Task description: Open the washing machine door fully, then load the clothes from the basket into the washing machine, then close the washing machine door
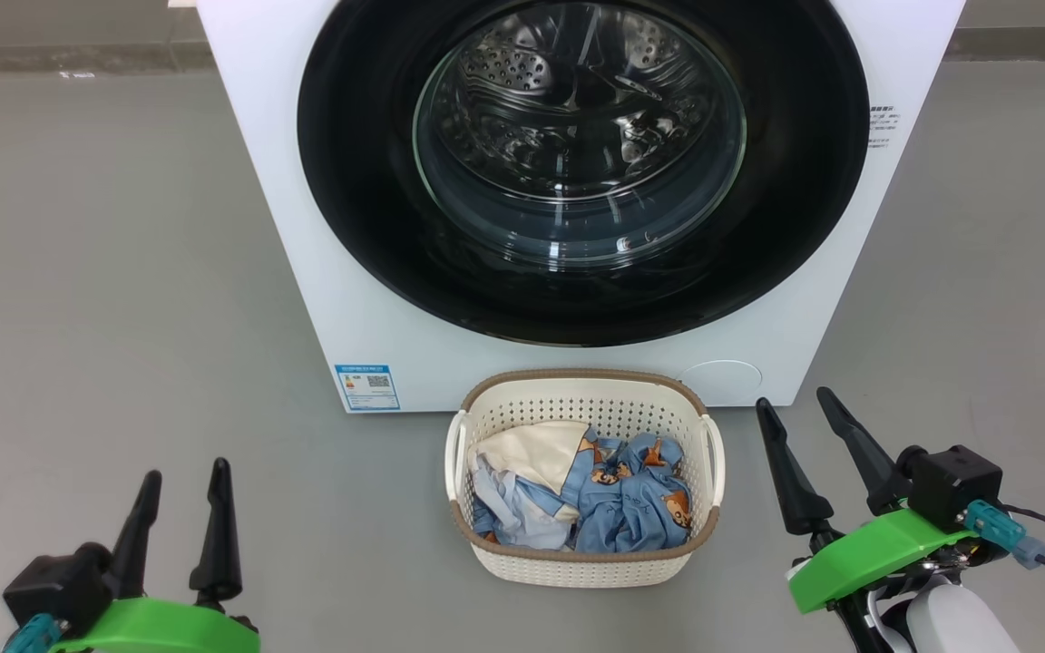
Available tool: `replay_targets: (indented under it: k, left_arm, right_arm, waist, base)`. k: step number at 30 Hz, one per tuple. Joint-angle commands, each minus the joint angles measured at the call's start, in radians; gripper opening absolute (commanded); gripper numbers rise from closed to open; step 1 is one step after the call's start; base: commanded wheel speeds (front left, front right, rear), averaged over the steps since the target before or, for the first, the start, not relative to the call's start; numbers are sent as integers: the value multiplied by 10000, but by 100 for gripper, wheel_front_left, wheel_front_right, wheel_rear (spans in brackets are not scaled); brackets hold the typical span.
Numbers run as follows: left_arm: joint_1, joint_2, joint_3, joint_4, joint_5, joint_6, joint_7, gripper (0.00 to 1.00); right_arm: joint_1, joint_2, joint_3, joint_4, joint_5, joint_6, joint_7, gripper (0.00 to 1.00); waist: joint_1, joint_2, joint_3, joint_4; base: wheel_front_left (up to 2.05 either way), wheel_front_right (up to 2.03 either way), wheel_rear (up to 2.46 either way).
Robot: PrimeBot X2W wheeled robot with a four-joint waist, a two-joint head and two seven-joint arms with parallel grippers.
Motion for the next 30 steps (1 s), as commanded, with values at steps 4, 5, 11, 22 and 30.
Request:
replay_targets:
  k: [4,5,11,22,30]
  left_arm:
    - [-572,277,275,-232,564,-63,-203,100]
    - [-572,288,270,-232,672,-64,-232,100]
    - [-587,347,255,-237,1066,-68,-341,100]
    - [-584,390,265,-196,1055,-69,-341,100]
    - [-590,397,278,-194,1047,-69,-341,100]
  right_arm:
    - [-467,-90,270,-190,-571,15,-237,100]
    - [-470,-95,276,-177,-689,15,-266,100]
    - [-485,-109,177,-81,-1172,16,-373,100]
    - [-461,33,-67,29,-1273,16,-373,100]
    - [-493,68,-24,56,-1230,16,-373,100]
  waist:
    - [0,-1,-6,14]
    - [0,-1,-10,17]
    - [0,-1,-7,30]
    - [0,-1,-4,4]
    - [0,-1,-7,-15]
  base:
    - [0,0,0]
    - [0,0,0]
    - [0,0,0]
    - [0,0,0]
    - [0,0,0]
